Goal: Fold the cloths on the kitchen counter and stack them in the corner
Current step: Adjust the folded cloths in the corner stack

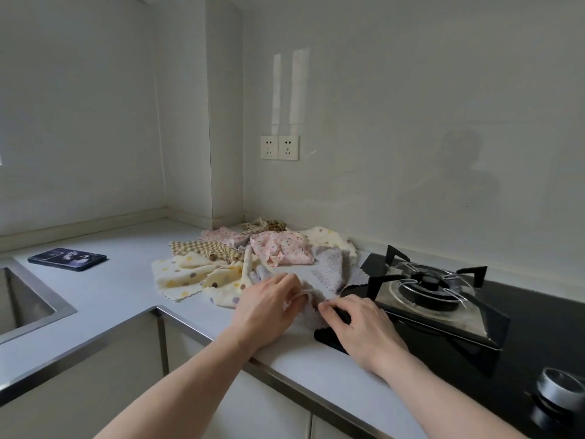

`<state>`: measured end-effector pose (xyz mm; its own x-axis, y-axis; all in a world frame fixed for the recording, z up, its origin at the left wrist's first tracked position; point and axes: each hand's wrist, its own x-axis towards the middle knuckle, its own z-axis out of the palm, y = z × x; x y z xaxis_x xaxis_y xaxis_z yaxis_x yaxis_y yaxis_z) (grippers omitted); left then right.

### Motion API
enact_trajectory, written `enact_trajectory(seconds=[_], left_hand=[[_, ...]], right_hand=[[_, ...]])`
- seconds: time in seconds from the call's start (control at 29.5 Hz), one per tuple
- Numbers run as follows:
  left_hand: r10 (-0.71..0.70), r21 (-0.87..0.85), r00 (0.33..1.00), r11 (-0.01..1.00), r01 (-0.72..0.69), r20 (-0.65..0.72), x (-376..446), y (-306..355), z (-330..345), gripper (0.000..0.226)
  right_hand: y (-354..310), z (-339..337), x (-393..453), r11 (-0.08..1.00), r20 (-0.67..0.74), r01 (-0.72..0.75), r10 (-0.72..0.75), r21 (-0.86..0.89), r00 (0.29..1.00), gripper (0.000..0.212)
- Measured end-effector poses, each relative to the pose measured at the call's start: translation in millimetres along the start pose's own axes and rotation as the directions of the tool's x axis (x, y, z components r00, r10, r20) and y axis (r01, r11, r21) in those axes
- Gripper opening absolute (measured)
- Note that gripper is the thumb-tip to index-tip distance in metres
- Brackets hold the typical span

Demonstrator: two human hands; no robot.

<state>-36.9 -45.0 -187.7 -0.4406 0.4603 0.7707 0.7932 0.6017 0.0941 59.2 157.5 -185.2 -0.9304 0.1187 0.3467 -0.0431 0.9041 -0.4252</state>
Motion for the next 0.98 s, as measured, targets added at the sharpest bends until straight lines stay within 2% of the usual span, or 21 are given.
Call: enact_trajectory(seconds=[0.07, 0.14, 0.2, 0.34, 0.41, 0.54, 0.71, 0.78, 0.98], left_hand=[[-0.048, -0.020, 0.999, 0.999, 0.047, -0.016, -1, -4, 5, 0.030], [-0.090, -0.042, 0.996, 0.995, 0.089, -0.009, -2, -3, 4, 0.033], [-0.129, -0.053, 0.992, 0.990, 0.130, 0.007, -3, -1, 1, 0.029], [-0.195, -0.129, 0.980, 0.972, 0.198, 0.033, -2, -2, 1, 0.008], [-0.198, -0.120, 0.978, 0.971, 0.205, 0.068, -1, -4, 3, 0.018], [-0.196, -0.092, 0.952, 0.971, 0.222, 0.234, 0, -4, 6, 0.052], [-0.123, -0.013, 0.938, 0.991, 0.134, 0.324, 4, -3, 6, 0.073], [-0.098, 0.008, 0.932, 0.995, 0.101, 0.349, 6, -3, 8, 0.066], [-0.034, 0.033, 0.958, 0.999, 0.025, 0.286, 5, 2, 6, 0.011]], right_hand=[[1, 2, 1, 0.999, -0.001, 0.014, -0.014, 0.031, 1.000, 0.059], [4, 3, 1, 0.998, -0.027, 0.013, -0.011, 0.068, 1.000, 0.041], [6, 3, 3, 0.994, -0.043, -0.007, 0.012, 0.106, 0.999, 0.029], [7, 3, 4, 0.991, -0.046, -0.032, 0.039, 0.133, 0.998, 0.029], [6, 3, 3, 0.992, -0.047, -0.024, 0.030, 0.124, 0.998, 0.026], [4, 0, 2, 0.992, -0.047, -0.028, 0.035, 0.126, 0.998, 0.017], [4, -2, 2, 0.989, -0.056, -0.044, 0.052, 0.141, 0.997, 0.014], [5, -3, 1, 0.984, -0.062, -0.032, 0.044, 0.178, 0.997, 0.011], [10, -3, 1, 0.967, -0.101, -0.027, 0.054, 0.252, 0.993, 0.014]])
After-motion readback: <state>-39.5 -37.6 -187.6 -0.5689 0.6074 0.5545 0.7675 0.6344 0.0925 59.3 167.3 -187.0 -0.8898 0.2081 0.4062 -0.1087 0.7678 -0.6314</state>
